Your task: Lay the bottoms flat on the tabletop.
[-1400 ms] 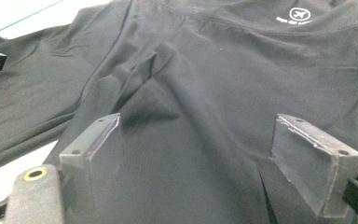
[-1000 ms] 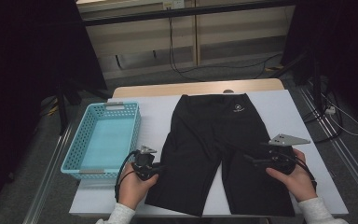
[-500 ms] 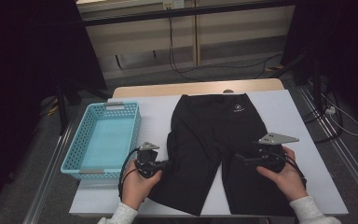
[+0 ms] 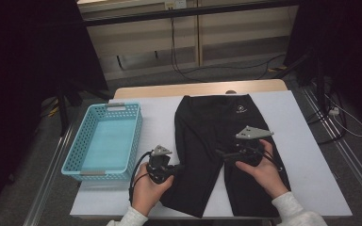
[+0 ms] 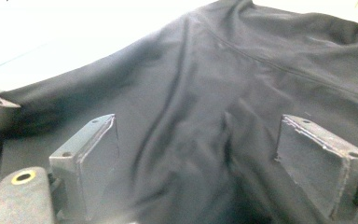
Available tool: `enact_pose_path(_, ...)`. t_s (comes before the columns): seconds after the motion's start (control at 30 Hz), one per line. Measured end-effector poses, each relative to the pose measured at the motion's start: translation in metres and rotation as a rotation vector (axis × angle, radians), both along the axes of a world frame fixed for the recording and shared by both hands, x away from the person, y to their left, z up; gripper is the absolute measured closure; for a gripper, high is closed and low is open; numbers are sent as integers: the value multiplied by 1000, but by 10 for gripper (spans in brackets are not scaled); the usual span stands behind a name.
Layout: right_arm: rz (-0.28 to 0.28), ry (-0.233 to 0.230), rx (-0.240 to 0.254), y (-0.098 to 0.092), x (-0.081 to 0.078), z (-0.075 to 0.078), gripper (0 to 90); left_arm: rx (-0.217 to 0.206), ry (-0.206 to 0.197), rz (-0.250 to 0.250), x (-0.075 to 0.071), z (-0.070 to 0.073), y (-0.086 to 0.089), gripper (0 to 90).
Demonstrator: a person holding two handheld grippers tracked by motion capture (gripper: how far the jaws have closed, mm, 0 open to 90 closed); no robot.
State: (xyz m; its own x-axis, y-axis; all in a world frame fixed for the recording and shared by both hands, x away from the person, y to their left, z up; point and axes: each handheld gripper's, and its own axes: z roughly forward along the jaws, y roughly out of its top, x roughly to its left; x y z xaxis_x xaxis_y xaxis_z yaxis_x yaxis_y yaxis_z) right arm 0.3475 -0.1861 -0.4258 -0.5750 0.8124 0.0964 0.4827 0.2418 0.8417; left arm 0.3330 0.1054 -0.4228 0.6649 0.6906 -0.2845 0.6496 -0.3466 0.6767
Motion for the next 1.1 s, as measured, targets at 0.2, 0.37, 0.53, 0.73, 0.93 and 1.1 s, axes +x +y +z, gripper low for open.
enact_pose_path(0.2,11,6,-2,24,9,-3,109,-6,-18,-3,-2,1,-3,894)
enact_pose_path(0.37,15,3,-12,32,14,-3,115,-4,-14,-8,-3,-1,-5,894)
enact_pose_path(0.53,15,-8,5,36,17,-3,116,-5,-19,-13,-3,-1,-8,894)
enact_pose_path(0.73,14,-6,11,41,21,-2,118,-11,-14,-28,-4,-1,-11,894)
enact_pose_path(0.93,37,-2,2,50,24,-3,130,-41,22,-37,-4,-5,-12,893)
enact_pose_path(1.1,43,0,1,56,28,-4,131,-47,17,-41,-6,-7,-15,893)
